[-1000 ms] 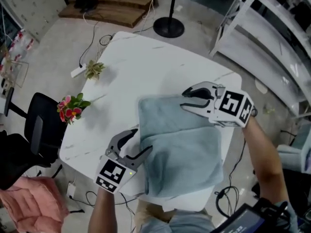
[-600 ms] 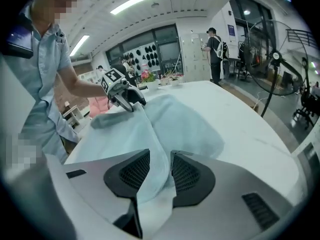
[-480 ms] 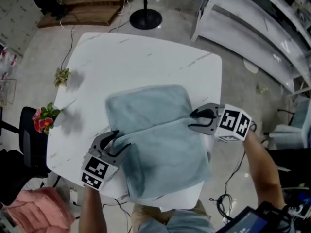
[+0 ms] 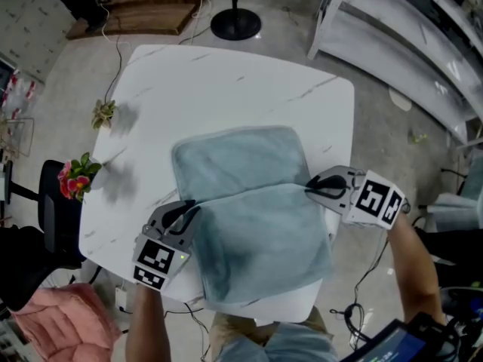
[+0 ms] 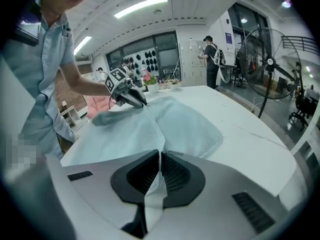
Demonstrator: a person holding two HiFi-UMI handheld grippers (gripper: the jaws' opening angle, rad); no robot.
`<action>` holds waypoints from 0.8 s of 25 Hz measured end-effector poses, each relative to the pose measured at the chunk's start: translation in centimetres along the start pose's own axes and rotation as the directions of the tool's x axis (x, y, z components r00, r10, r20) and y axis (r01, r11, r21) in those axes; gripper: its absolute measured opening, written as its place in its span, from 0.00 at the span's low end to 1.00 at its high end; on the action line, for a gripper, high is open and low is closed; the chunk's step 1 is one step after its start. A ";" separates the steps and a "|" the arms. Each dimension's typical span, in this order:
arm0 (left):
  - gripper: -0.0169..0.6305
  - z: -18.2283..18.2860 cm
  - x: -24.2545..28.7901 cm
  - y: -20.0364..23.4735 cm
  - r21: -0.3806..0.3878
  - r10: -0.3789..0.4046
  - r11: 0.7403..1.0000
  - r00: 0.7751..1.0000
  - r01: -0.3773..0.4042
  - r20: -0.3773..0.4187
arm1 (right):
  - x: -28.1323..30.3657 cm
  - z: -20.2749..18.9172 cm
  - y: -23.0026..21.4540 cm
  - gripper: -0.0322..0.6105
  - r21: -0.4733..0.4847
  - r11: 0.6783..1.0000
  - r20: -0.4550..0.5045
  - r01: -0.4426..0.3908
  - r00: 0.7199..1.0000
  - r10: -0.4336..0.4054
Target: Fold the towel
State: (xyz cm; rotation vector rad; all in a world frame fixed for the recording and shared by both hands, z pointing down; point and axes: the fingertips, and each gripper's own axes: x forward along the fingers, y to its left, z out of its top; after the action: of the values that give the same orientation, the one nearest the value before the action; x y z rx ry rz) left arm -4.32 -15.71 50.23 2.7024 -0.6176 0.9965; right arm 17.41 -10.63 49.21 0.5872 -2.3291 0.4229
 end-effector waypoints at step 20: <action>0.06 9.5 -9.4 0.1 0.074 0.101 0.991 0.983 -0.113 0.156 | -9.1 9.2 2.0 0.09 -0.026 0.975 0.217 0.222 0.953 -0.211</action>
State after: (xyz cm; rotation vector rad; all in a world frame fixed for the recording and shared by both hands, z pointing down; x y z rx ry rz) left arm -5.31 -15.84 36.93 2.8650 -0.7738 0.8630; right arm 17.41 -10.37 36.16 0.8915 -2.4332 0.2062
